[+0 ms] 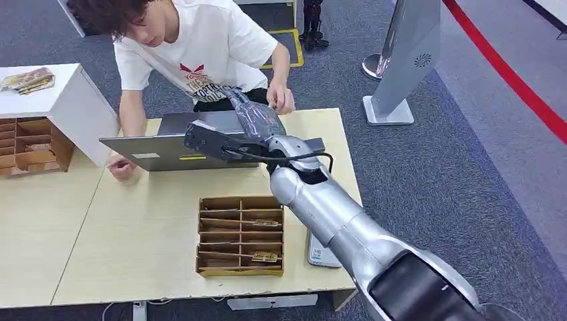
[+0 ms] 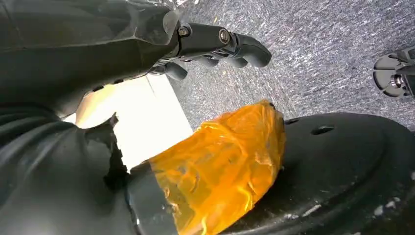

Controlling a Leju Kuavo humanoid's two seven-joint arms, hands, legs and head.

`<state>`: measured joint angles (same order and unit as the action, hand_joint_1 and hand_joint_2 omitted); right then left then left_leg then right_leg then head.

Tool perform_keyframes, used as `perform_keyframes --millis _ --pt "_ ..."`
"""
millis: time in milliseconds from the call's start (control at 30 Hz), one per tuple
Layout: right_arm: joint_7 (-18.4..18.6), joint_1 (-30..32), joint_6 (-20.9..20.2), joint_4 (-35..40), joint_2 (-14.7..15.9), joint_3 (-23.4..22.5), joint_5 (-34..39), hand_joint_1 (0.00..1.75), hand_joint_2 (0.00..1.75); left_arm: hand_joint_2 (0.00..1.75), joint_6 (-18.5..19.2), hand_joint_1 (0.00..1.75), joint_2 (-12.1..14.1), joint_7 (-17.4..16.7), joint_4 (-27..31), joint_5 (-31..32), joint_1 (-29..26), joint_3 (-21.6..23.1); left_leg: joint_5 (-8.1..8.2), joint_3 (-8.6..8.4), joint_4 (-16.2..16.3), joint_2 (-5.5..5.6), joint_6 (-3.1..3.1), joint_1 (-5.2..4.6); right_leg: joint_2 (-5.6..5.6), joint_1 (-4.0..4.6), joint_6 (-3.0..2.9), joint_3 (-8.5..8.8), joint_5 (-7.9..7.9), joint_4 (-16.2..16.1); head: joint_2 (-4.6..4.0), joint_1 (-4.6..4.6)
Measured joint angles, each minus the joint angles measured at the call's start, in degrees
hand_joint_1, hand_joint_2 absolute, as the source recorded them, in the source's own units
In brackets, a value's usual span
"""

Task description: Pass the card to the sensor for recognition and then transmit it.

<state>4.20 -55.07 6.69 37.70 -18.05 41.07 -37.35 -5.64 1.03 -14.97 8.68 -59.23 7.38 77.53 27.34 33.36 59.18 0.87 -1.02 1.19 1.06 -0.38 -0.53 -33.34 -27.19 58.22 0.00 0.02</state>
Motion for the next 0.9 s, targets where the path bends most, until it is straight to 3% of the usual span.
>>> perform_keyframes --millis 733,833,867,900 --pt "0.0 0.5 0.0 0.2 -0.1 0.0 0.1 0.0 0.0 0.0 0.0 0.0 0.0 0.0 0.0 -0.1 0.0 0.0 0.0 0.0 0.0 0.0 0.0 0.0 0.0 0.0 0.0 0.0 0.0 0.0 0.0 0.0" --pt "-1.4 1.2 0.1 1.6 -0.1 -0.3 1.6 0.0 0.0 0.0 0.0 0.0 0.0 0.1 0.0 -0.7 0.0 0.0 0.0 0.0 0.0 0.0 0.0 0.0 0.0 0.0 0.0 0.0 0.0 0.0 0.0 0.0" --pt "-2.3 2.4 0.2 3.3 0.0 -0.6 2.7 0.0 1.75 0.0 0.0 0.0 0.0 0.3 0.0 -1.1 -0.1 0.0 0.0 -0.01 0.0 0.0 0.0 0.0 0.0 0.0 0.0 -0.01 0.0 0.0 0.0 0.02" --pt "-3.2 3.8 0.2 5.6 0.1 -0.8 3.9 0.0 1.75 0.0 -0.1 0.0 0.0 0.5 0.0 -1.6 -0.2 0.0 0.0 -0.01 0.0 0.0 0.0 0.0 0.0 0.0 0.0 -0.02 -0.01 0.0 0.0 -0.02"
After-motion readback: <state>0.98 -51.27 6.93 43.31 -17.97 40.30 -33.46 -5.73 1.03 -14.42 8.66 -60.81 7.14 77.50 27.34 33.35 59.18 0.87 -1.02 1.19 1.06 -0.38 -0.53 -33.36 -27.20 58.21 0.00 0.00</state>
